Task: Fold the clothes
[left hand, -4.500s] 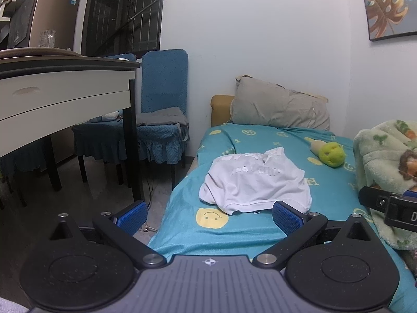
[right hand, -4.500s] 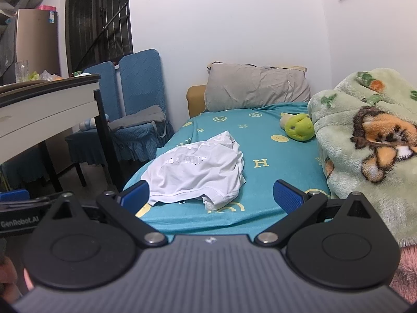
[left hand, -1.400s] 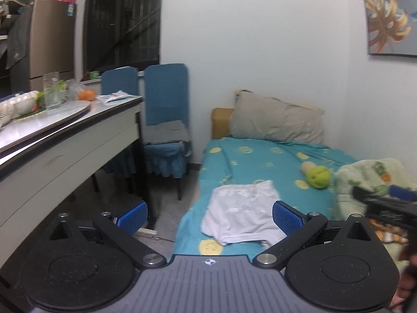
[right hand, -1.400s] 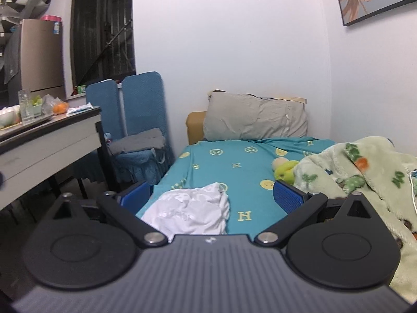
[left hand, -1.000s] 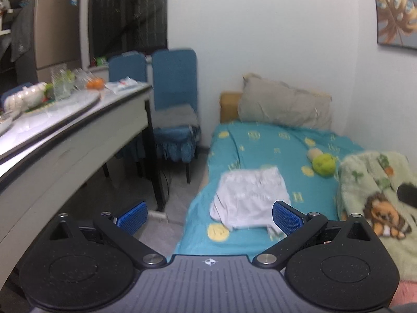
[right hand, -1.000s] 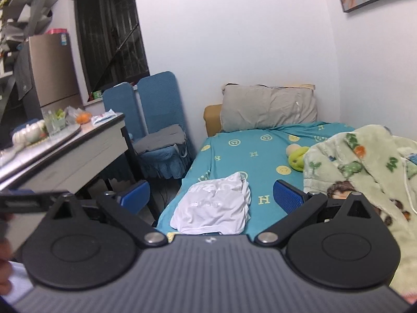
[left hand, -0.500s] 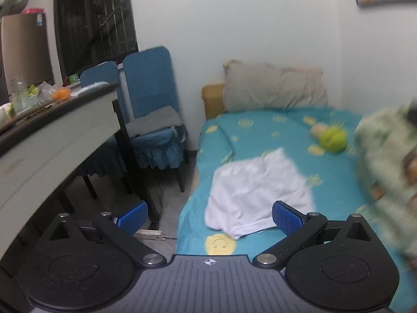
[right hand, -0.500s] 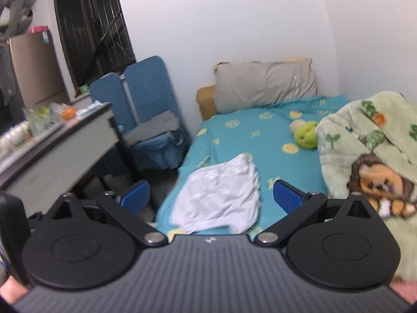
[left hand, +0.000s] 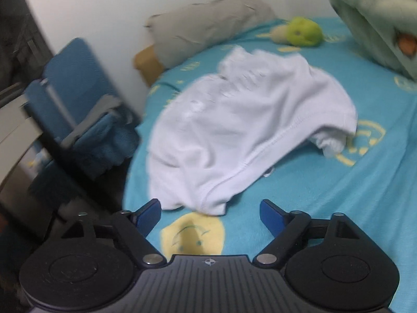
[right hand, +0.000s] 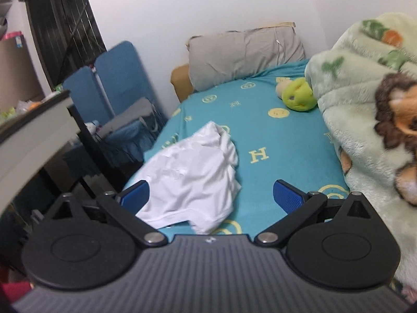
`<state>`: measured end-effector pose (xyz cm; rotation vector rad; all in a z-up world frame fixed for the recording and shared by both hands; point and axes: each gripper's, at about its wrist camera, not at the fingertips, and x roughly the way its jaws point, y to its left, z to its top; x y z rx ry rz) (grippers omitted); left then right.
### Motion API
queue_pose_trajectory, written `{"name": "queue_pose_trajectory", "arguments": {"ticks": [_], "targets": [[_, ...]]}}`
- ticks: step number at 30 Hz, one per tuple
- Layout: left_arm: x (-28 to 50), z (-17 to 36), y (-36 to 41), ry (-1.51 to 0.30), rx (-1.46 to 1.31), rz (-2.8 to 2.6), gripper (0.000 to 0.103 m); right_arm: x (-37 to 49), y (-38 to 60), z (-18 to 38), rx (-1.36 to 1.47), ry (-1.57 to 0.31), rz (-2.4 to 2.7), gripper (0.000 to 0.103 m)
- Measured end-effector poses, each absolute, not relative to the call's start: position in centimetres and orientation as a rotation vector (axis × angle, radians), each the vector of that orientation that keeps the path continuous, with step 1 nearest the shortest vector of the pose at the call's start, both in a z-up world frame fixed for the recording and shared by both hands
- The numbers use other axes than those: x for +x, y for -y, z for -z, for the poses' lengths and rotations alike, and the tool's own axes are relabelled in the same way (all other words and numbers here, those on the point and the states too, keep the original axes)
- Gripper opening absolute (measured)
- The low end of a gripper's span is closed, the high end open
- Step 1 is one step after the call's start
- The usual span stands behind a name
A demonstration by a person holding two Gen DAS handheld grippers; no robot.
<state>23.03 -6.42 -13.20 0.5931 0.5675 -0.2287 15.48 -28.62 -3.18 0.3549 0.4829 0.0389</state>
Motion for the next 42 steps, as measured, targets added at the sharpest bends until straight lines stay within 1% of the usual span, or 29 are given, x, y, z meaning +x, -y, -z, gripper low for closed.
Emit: {"name": "queue_pose_trajectory", "arguments": {"ticks": [1,2,3,4,6,7,8,9,10,14,22,26,29,32,35,38,40,42], "targets": [[23.5,13.5,6.6,-0.544,0.596,0.230,0.081,16.1,28.7,3.9,0.352,-0.492,-0.033,0.103],[23.9,13.9,6.7,-0.521,0.599,0.232,0.074,16.7,28.8,4.6,0.360,-0.506,-0.032,0.103],[24.3,14.1,6.8,-0.504,0.598,0.233,0.065,17.3,28.9,5.3,0.373,-0.521,-0.033,0.103],[24.5,14.3,6.7,-0.497,0.590,0.236,0.060,17.8,29.0,5.9,0.390,-0.536,-0.035,0.103],[24.8,14.7,6.5,-0.484,0.573,0.240,0.039,18.5,29.1,7.2,0.410,-0.570,-0.039,0.103],[24.7,14.7,6.3,-0.476,0.562,0.242,0.033,18.7,29.0,7.7,0.412,-0.583,-0.037,0.103],[24.6,14.6,6.1,-0.469,0.547,0.242,0.023,18.8,29.0,8.1,0.414,-0.592,-0.033,0.103],[24.2,14.3,5.8,-0.465,0.523,0.240,0.018,18.8,29.0,8.2,0.418,-0.596,-0.032,0.103],[23.7,13.7,5.4,-0.462,0.493,0.239,0.016,18.8,29.0,8.3,0.422,-0.597,-0.030,0.103],[21.0,10.5,4.2,-0.421,0.405,0.235,0.014,18.1,28.9,8.0,0.403,-0.576,-0.020,0.103],[13.1,1.8,3.5,-0.335,0.251,0.342,0.013,15.5,26.9,6.8,0.274,-0.523,-0.073,0.103],[8.9,-0.8,2.5,-0.299,0.174,0.388,0.013,13.9,25.0,6.3,0.205,-0.521,-0.148,0.103],[7.1,-0.6,1.2,-0.308,0.121,0.401,0.013,13.3,23.2,6.4,0.162,-0.549,-0.211,0.103],[7.2,0.5,0.3,-0.333,0.061,0.407,0.013,13.4,21.2,6.7,0.109,-0.585,-0.258,0.103],[7.8,1.6,0.2,-0.322,0.046,0.415,0.014,14.3,19.6,7.6,0.068,-0.603,-0.254,0.103],[9.8,3.0,-0.7,-0.363,-0.042,0.425,0.014,15.6,18.4,8.8,0.049,-0.609,-0.213,0.103],[11.0,4.0,-1.3,-0.391,-0.087,0.422,0.014,16.6,17.9,9.7,0.047,-0.616,-0.181,0.095],[12.0,4.9,-2.3,-0.419,-0.136,0.416,0.014,17.7,17.9,10.6,0.059,-0.622,-0.137,0.093]]}}
